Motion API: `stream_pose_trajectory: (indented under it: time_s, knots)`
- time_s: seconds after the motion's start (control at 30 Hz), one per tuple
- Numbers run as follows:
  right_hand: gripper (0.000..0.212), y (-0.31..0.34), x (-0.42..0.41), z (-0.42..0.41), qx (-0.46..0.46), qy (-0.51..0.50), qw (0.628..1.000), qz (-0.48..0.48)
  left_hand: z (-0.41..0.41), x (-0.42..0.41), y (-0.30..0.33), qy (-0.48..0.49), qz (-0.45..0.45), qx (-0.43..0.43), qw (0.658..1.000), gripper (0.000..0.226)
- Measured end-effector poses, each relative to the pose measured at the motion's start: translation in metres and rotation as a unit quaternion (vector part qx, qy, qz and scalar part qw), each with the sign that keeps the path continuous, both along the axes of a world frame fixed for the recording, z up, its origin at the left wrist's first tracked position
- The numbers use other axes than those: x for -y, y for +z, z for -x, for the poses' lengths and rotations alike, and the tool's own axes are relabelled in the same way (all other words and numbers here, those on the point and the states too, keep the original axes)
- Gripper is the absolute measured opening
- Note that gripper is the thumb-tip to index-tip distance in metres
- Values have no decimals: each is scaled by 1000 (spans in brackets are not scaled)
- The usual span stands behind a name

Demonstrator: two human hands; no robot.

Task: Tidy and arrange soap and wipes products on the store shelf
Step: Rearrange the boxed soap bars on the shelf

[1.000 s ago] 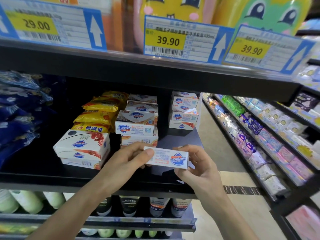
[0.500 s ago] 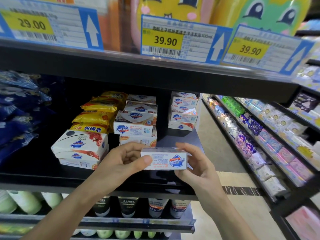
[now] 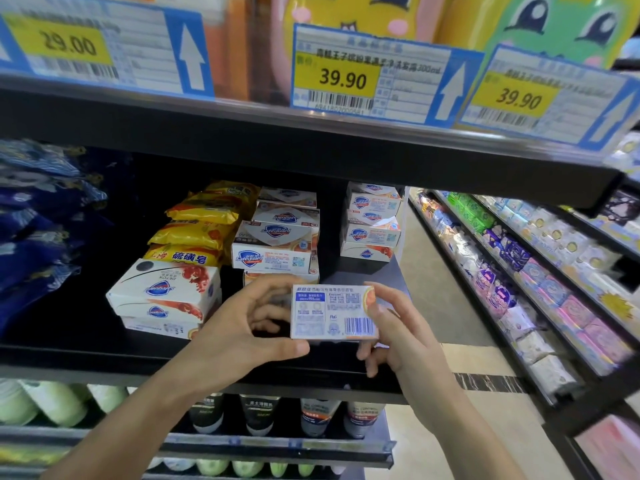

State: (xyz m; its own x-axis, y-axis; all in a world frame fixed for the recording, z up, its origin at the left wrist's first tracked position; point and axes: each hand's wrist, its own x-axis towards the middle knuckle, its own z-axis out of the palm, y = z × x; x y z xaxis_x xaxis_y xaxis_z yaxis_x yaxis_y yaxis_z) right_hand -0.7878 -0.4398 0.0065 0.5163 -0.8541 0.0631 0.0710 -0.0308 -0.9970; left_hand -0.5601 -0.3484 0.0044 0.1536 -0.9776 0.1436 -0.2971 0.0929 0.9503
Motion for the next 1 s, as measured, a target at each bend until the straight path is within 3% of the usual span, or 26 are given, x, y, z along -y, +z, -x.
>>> stream_pose_trajectory:
  time_s: [0.2, 0.6, 0.7, 0.87, 0.9, 0.97, 1.0]
  knots:
    - [52, -4, 1, 1, -6, -1, 1000, 3, -2, 2, -2, 2, 7, 7, 1000, 74]
    - [40, -11, 1, 2, 22, -25, 999, 31, 1, 0, -2, -4, -3, 43, 999, 85]
    - [39, -14, 0, 6, 44, -30, 998, 38, 2, -1, -3, 20, -18, 37, 999, 70]
    - [33, -14, -5, 6, 29, -21, 996, 86, 8, -9, 6, -9, -55, -3, 998, 24]
    - [30, -13, -5, 6, 26, -17, 995, 93, 8, -16, 2, -47, -55, 6, 997, 25]
    - [28, -11, -7, 7, 24, -11, 994, 106, 5, -8, -6, -12, -75, -25, 997, 29]
    - [28, -10, -7, 7, 24, -9, 994, 110, 4, -2, -4, -2, -83, -1, 997, 32]
